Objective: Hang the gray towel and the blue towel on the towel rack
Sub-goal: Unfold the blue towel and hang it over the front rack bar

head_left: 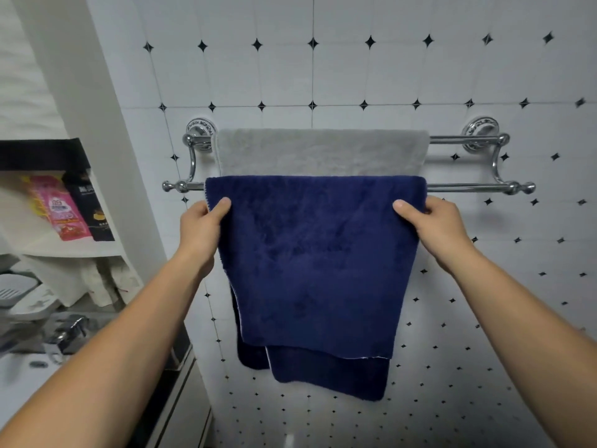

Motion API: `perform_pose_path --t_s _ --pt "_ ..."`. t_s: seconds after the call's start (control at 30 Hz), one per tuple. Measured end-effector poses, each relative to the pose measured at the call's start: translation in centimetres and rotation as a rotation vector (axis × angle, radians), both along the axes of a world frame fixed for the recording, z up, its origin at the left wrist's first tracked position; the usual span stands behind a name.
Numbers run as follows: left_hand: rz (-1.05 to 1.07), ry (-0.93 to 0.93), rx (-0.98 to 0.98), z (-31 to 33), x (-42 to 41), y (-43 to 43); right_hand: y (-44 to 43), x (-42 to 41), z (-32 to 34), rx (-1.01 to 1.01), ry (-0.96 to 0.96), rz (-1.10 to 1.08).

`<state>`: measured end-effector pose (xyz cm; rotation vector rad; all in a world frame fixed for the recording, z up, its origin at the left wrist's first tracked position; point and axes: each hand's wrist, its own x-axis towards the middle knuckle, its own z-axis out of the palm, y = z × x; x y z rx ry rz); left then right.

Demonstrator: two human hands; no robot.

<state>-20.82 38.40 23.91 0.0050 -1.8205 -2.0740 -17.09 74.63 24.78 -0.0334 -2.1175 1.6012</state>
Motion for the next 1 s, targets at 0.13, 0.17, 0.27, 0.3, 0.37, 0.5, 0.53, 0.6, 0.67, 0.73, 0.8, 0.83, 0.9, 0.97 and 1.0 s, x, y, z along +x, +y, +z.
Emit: perform_pose_path --t_s 0.13,0.17,0.27,0.3,0.37,0.5,0.53,0.6,0.67,0.73,0.8,0.83,0.9,0.97,1.0 --pt "-0.023 0.002 0.027 0.3 -0.1 -0.6 0.0 0.1 -0.3 -0.134 0.017 0.025" --pt "-0.045 -0.006 0.031 0.5 -0.2 -0.8 0.0 0.1 -0.3 -0.17 0.01 0.042" --pt "-0.106 -0.03 0.024 1.1 -0.2 -0.9 -0.3 0.4 -0.1 -0.246 -0.015 0.07" --pt "-0.113 -0.04 0.021 1.2 -0.2 -0.8 -0.3 0.5 -0.1 -0.257 -0.026 0.071" --pt "-0.107 -0.051 -0.004 1.3 0.0 -1.0 -0.3 0.8 -0.2 -0.258 -0.035 0.068" --pt "-0.047 -0.089 -0.038 1.2 0.4 -1.3 0.1 1.2 -0.2 -0.271 -0.048 0.068" --pt "-0.048 -0.093 -0.018 1.3 0.6 -1.3 0.1 1.3 -0.1 -0.283 -0.051 0.074" --pt "-0.097 -0.115 0.103 1.9 1.3 -1.2 0.0 1.5 0.1 -0.306 -0.069 0.087" --pt "-0.229 -0.184 0.301 2.2 1.3 -1.4 -0.2 1.8 0.4 -0.325 -0.097 0.112" --pt "-0.32 -0.3 0.516 2.2 1.0 -1.4 -0.4 2.0 0.6 -0.335 -0.126 0.11" --pt "-0.352 -0.387 0.569 1.7 0.8 -1.2 -0.4 2.1 0.8 -0.317 -0.123 0.065" --pt "-0.357 -0.392 0.527 1.6 0.6 -1.1 -0.4 2.0 0.9 -0.291 -0.106 0.022" --pt "-0.371 -0.364 0.409 1.8 0.6 -0.9 -0.4 1.8 1.2 -0.233 -0.05 -0.097" --pt "-0.357 -0.342 0.343 2.4 0.6 -0.7 -0.3 1.6 1.6 -0.162 0.006 -0.178" --pt "-0.303 -0.326 0.29 2.7 0.4 -0.7 -0.3 1.5 2.0 -0.118 0.025 -0.17"
